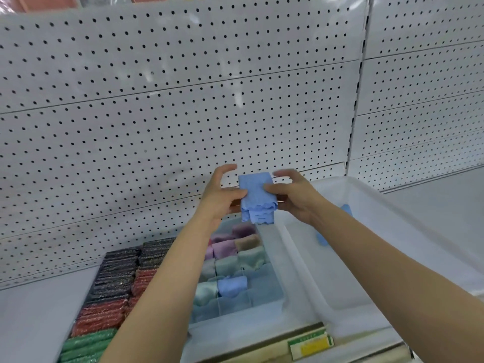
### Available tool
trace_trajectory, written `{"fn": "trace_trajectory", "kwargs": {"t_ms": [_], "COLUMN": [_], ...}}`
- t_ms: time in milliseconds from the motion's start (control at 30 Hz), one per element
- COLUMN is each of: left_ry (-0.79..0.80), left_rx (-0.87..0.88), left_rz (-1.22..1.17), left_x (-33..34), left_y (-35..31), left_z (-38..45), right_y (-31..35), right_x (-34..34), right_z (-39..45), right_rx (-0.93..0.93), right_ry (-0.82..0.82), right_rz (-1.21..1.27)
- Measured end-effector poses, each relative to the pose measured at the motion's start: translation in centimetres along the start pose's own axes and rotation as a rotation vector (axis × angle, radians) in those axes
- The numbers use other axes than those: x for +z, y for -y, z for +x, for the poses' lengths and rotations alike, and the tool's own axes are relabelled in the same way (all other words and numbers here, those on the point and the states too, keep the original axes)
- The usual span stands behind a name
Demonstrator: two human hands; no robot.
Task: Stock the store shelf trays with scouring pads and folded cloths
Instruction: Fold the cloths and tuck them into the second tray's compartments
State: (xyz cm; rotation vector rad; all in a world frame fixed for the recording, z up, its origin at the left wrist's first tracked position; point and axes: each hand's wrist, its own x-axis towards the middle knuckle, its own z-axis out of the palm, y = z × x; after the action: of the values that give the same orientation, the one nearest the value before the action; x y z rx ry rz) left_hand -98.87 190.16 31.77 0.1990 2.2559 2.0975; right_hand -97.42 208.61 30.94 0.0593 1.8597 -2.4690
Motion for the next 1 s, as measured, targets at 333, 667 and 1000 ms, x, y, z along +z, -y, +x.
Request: {"fn": "trace_trajectory", "kwargs": {"t_ms": [333, 667, 1000], "left_ry": [-0.035, 0.119, 0.225], "left_rx": [0.271, 0.261, 0.154], "left_rz": [0.743, 0.584, 0.528], "left_x": [-1.7, -2.9, -3.4], "left_y": [3.6, 6.8, 11.7], "left_z": [-1.1, -2.2, -3.9], "right_y": [-2.9, -5.1, -8.2], "right_x": [1.1, 1.4, 2.1], "right_z": [-0.3, -1.3, -2.2], "right_rx": [-0.129, -0.312, -0.159], "right_ry": [0.114, 0.205, 0.287], "right_rz": [-0.544, -1.125, -1.333]}}
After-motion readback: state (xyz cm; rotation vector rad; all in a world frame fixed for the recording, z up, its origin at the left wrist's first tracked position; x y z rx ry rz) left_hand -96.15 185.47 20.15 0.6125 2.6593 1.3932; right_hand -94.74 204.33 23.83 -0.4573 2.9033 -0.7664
